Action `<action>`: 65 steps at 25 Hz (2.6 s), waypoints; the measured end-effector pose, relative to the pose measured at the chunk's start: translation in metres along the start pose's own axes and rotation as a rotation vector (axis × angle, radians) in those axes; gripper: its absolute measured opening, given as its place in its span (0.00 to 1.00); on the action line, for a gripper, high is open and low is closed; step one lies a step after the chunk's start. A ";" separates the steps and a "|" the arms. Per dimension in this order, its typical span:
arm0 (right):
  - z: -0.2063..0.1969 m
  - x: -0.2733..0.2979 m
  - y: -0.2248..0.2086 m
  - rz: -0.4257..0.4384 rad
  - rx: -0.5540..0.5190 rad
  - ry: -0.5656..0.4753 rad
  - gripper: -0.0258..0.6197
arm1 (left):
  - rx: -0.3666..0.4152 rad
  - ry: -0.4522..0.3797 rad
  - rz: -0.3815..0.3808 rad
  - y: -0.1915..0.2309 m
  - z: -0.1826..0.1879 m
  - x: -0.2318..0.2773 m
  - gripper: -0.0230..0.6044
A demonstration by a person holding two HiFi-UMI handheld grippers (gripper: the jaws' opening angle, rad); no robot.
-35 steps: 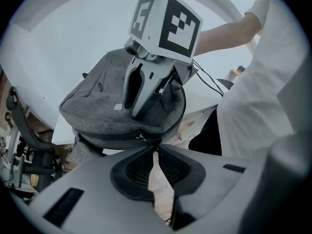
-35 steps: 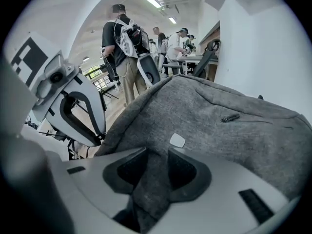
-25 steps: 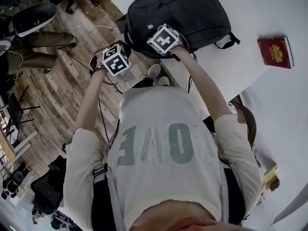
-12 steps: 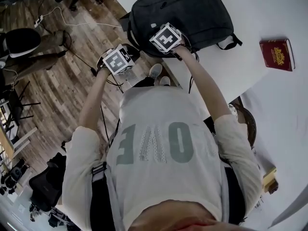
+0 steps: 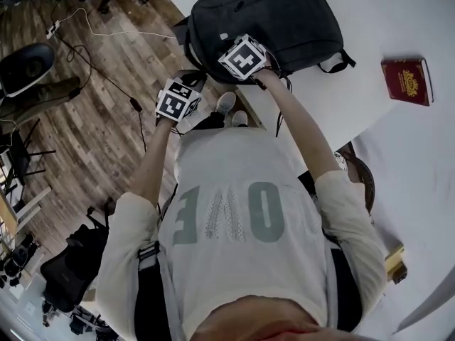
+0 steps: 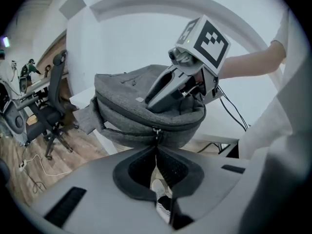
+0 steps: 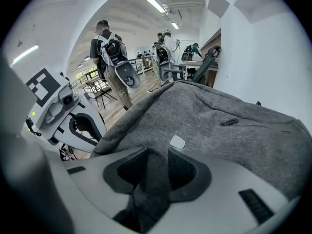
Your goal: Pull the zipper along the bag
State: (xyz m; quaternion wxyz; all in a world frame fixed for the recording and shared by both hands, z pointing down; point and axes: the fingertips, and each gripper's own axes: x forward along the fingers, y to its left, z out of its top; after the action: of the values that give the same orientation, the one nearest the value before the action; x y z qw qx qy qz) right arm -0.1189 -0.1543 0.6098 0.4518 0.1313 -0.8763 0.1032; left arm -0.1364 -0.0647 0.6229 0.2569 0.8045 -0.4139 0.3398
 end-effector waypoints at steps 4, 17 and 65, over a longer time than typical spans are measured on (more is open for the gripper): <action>0.001 0.000 -0.001 0.001 -0.009 -0.007 0.27 | 0.005 -0.056 0.062 0.002 0.002 0.004 0.08; 0.001 0.001 -0.003 0.005 0.010 -0.004 0.27 | 0.359 0.135 -0.134 -0.064 0.000 0.003 0.08; -0.097 -0.123 -0.085 -0.285 0.402 0.158 0.42 | 0.641 0.225 0.007 0.101 0.077 0.050 0.08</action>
State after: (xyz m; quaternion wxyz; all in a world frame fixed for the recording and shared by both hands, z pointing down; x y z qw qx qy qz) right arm 0.0514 -0.1886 0.5692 0.4939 0.3321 -0.7728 0.2205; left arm -0.1739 -0.1955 0.6254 0.0336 0.8003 -0.2579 0.5403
